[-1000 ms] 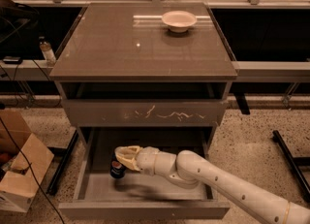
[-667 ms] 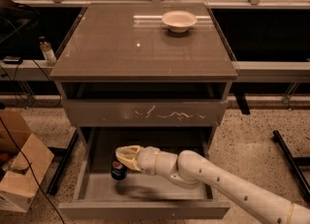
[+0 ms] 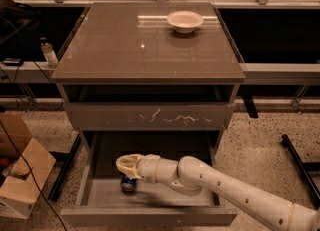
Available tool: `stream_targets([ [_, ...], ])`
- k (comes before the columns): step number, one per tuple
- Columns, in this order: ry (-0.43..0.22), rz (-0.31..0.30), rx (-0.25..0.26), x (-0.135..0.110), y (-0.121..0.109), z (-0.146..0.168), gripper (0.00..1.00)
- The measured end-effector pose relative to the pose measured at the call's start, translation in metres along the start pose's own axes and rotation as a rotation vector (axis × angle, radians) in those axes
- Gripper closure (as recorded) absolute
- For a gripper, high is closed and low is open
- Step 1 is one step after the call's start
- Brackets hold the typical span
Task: Pick pepsi can from middle drawer and place on counter
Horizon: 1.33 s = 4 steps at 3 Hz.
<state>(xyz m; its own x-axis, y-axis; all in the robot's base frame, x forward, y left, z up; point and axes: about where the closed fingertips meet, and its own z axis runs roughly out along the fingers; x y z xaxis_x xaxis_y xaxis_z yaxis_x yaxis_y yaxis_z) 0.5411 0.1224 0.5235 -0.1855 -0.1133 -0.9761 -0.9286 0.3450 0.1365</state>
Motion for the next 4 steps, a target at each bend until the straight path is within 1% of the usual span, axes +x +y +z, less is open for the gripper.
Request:
stream_targets([
  [1,0.031,0.039,-0.024,0.014,0.004,0.012,0.35],
  [2,0.033,0.040,-0.026,0.015,0.005,0.013,0.12],
  [3,0.049,0.026,-0.037,0.019,0.005,0.021,0.00],
  [4,0.091,-0.043,-0.025,0.036,0.002,0.035,0.00],
])
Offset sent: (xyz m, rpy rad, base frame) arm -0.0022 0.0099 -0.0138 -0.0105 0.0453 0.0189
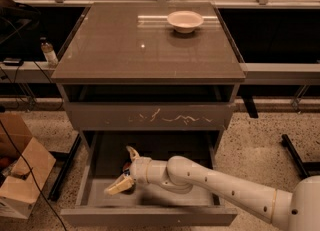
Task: Pick pepsi can from middle drawer and place on counter
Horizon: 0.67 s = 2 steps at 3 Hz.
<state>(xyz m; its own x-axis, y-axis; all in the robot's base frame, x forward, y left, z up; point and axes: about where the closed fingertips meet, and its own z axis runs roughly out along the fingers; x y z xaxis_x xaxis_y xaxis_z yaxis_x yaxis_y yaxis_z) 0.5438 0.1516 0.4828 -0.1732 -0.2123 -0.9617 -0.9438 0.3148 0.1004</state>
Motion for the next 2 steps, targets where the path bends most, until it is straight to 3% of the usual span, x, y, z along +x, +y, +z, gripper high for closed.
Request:
stream_targets([
  [1,0.075,-0.078,0.067,0.023,-0.023,0.012,0.00],
  [2,0.151,-0.141,0.092,0.036,-0.041,0.019,0.00],
])
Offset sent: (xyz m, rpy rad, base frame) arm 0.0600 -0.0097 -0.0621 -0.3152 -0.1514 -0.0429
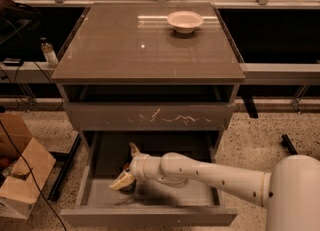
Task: Pick pepsi can from middle drawer and place on counter
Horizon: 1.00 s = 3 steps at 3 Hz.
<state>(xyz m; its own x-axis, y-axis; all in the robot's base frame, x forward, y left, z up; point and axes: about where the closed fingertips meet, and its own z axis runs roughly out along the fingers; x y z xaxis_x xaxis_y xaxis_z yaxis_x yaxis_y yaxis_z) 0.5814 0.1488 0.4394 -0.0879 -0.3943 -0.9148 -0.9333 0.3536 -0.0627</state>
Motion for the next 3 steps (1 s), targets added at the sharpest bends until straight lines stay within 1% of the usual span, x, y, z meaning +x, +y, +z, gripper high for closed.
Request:
stream_targets([
  [1,0.101,-0.065,0.006,0.015,-0.011,0.003,0.00],
  [2,0.198,-0.115,0.001,0.029,-0.017,-0.005,0.00],
  [3,0.264,-0.130,-0.019,0.044,-0.015,-0.012,0.00],
])
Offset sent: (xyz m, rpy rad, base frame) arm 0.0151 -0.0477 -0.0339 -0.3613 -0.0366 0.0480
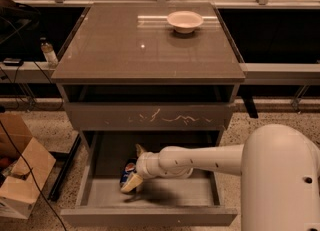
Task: Pick pepsi can from middle drawer and place on counter
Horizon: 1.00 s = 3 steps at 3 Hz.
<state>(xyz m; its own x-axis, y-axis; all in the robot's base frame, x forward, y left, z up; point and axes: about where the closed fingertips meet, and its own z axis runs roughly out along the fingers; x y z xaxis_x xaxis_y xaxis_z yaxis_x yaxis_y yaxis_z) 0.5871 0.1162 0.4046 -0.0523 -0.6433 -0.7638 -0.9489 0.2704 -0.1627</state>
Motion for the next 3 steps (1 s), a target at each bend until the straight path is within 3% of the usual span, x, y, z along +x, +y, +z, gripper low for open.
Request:
stream_targets([
  [1,0.035,0.002,-0.024,0.011,0.008,0.000,0.00],
  [3,0.020,0.057,-0.065,0.018,0.028,0.014,0.49],
])
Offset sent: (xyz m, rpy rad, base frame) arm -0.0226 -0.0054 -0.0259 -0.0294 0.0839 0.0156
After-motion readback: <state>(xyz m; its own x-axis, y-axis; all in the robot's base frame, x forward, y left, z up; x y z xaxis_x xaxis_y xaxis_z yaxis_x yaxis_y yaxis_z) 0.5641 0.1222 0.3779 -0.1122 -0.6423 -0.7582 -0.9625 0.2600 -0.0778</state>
